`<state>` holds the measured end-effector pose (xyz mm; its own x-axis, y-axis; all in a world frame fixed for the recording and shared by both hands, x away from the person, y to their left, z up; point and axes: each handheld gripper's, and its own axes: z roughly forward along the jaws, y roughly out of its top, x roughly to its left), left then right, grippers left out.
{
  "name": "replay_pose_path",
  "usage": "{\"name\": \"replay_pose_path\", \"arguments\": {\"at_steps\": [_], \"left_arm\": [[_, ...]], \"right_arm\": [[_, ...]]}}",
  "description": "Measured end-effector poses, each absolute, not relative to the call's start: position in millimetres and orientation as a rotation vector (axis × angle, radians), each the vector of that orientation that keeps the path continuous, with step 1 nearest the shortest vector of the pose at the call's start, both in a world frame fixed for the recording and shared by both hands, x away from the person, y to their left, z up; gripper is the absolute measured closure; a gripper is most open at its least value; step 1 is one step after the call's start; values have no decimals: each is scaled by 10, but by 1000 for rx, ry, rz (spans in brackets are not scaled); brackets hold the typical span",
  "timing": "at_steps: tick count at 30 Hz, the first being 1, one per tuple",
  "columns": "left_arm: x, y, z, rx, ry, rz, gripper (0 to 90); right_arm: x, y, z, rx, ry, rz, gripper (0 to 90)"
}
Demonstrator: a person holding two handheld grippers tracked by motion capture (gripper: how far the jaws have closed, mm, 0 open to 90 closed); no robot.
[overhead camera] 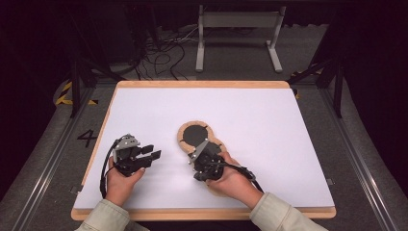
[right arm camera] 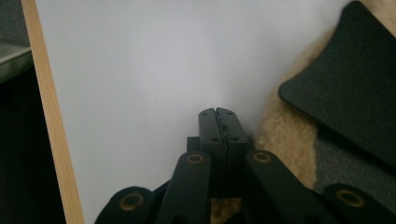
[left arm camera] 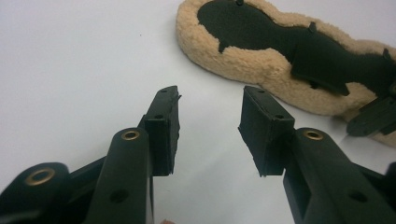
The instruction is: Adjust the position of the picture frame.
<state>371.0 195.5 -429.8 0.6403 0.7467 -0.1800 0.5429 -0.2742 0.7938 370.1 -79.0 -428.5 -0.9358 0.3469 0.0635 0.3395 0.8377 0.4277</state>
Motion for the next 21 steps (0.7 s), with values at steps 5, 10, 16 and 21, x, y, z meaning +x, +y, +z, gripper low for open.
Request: {"name": "replay_pose_path", "arguments": {"at_steps": [5, 10, 16, 21], "left_arm": [[3735, 1924, -4284, 1962, 1000, 290, 577], [3765, 1892, -4286, 1963, 992, 288, 576], [3771, 1882, -4288, 1972, 986, 288, 576], [3739, 1911, -4280, 1972, 995, 296, 573]], "right_arm": [[3708, -1019, -4259, 613, 2980, 698, 900], [3753, -1292, -4248, 699, 2941, 680, 900], [3788, -1400, -4171, 722, 2927, 734, 900], [3952, -1353, -3974, 738, 2845, 860, 900]]}}
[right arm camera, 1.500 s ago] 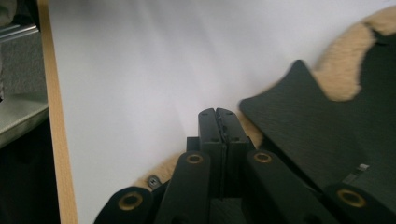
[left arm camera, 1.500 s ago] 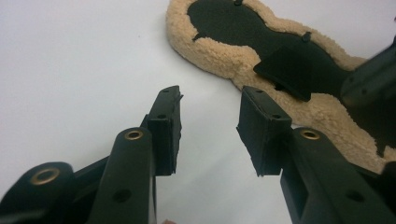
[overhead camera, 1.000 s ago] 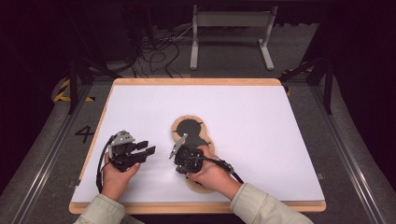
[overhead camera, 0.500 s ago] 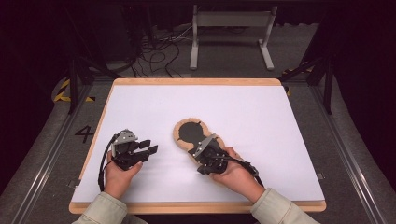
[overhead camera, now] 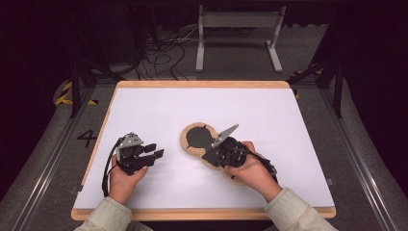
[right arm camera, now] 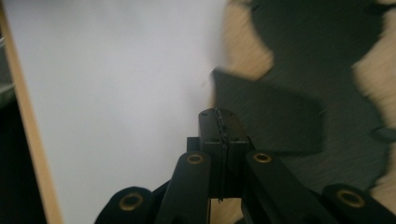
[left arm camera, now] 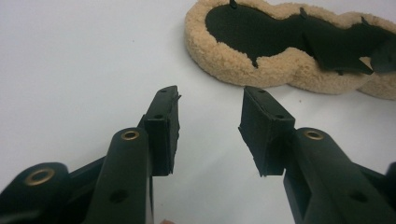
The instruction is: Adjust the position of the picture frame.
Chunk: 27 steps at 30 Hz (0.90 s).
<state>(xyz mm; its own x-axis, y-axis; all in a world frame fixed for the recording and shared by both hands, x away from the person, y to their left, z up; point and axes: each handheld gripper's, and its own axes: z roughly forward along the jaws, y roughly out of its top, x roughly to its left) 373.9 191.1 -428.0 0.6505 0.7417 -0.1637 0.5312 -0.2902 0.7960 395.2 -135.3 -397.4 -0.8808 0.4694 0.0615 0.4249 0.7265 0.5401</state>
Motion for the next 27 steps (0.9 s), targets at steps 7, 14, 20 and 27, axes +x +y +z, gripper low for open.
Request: {"name": "replay_pose_path", "arguments": {"at_steps": [7, 14, 20, 27], "left_arm": [[3692, 1985, -4295, 1963, 1009, 316, 568], [3689, 1993, -4303, 1964, 1013, 306, 563], [3693, 2003, -4308, 1964, 1012, 314, 558], [3702, 1995, -4316, 1967, 1015, 304, 555]], "right_arm": [[4448, -1318, -3905, 928, 2640, 883, 900], [4839, -1339, -3981, 1096, 2540, 828, 900], [5017, -1329, -4126, 1179, 2543, 772, 900], [4996, -1200, -4160, 1103, 2564, 685, 900]]}}
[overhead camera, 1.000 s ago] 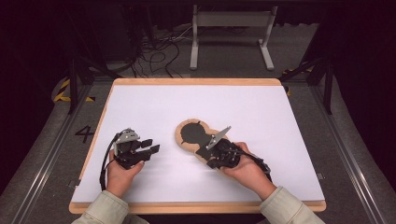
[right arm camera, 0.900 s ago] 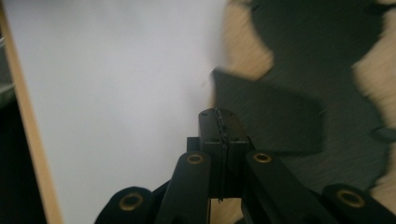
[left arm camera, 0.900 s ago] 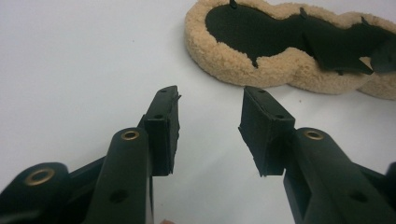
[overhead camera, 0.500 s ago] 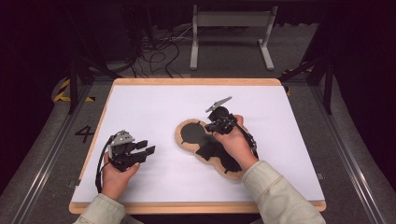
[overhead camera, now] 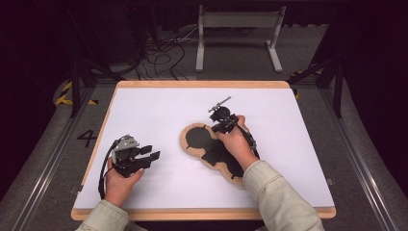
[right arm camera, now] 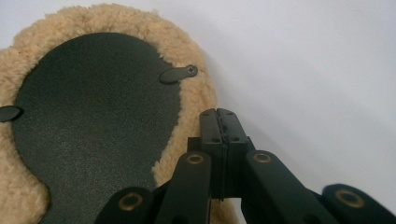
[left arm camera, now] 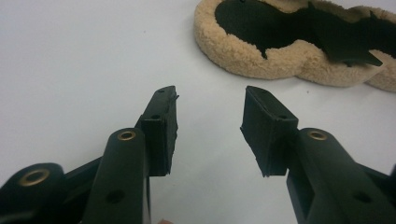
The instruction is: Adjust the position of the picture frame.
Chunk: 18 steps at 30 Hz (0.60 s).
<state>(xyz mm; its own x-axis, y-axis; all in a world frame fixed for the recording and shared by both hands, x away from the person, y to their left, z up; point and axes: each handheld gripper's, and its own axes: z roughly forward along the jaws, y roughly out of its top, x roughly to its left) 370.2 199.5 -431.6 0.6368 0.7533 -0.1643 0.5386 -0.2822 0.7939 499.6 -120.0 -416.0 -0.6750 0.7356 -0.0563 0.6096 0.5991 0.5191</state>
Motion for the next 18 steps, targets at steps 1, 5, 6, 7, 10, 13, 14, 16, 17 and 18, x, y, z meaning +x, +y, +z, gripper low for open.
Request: {"name": "replay_pose_path", "arguments": {"at_steps": [1, 5, 6, 7, 10, 13, 14, 16, 17, 18], "left_arm": [[3706, 1993, -4317, 1970, 1011, 306, 555], [3712, 1977, -4311, 1966, 1011, 302, 554], [3717, 1975, -4310, 1968, 1007, 301, 554], [3723, 1971, -4313, 1969, 1006, 301, 554], [3733, 1951, -4313, 1974, 1007, 289, 554], [3736, 1942, -4302, 1969, 1003, 290, 553], [3735, 1946, -4296, 1968, 1000, 300, 553], [3733, 1952, -4294, 1967, 996, 298, 554], [3739, 1961, -4295, 1970, 993, 303, 553], [3743, 1966, -4299, 1968, 996, 299, 553]], "right_arm": [[4964, -1153, -4155, 1070, 2583, 688, 900], [4895, -1082, -4149, 1015, 2608, 707, 900], [4877, -1067, -4141, 997, 2621, 714, 900], [4864, -1058, -4137, 994, 2622, 718, 900], [4836, -1045, -4134, 1030, 2747, 874, 900], [4730, -873, -4110, 878, 2683, 779, 900], [4729, -856, -4078, 870, 2665, 824, 900], [4786, -894, -4027, 935, 2635, 896, 900], [4805, -908, -4021, 946, 2617, 887, 900], [4836, -934, -4021, 961, 2605, 858, 900]]}}
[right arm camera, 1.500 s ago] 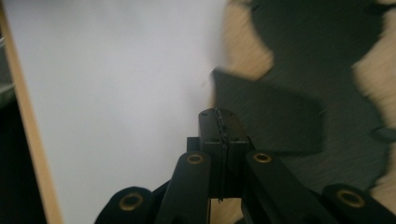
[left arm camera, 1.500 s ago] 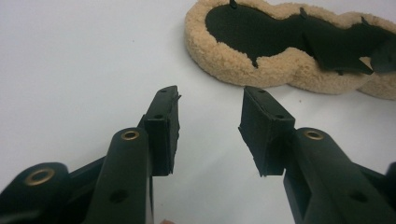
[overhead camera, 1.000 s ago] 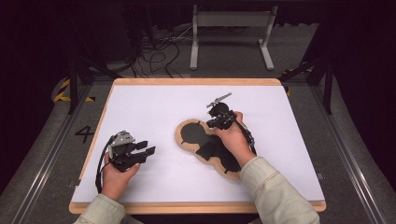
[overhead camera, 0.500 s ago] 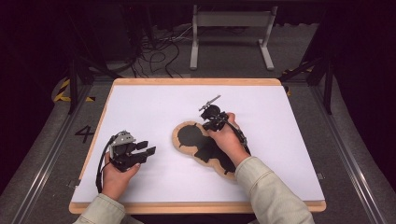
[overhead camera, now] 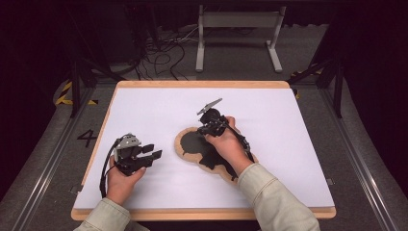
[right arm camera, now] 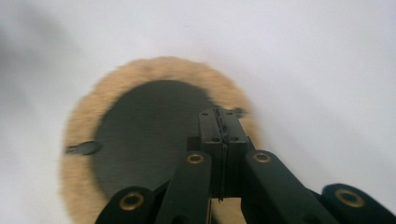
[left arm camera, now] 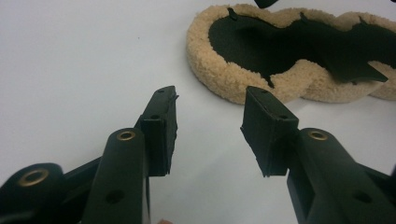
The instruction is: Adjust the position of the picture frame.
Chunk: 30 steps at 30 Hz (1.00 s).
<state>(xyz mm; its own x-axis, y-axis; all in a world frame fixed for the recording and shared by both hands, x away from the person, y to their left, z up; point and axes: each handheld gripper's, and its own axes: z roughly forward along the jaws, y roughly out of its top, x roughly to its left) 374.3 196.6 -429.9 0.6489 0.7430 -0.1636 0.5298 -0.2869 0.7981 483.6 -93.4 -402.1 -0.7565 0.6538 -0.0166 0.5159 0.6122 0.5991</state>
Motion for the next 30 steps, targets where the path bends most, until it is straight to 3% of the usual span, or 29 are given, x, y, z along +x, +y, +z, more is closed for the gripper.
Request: {"name": "replay_pose_path", "arguments": {"at_steps": [7, 21, 30], "left_arm": [[3733, 1984, -4306, 1966, 1005, 289, 553], [3738, 1945, -4300, 1968, 996, 279, 552], [3627, 1933, -4259, 1999, 919, 285, 545]], "right_arm": [[5063, -1127, -4211, 1135, 2606, 759, 900], [4664, -665, -4240, 808, 2837, 815, 900], [4453, -1183, -3924, 855, 2728, 1003, 900]]}}
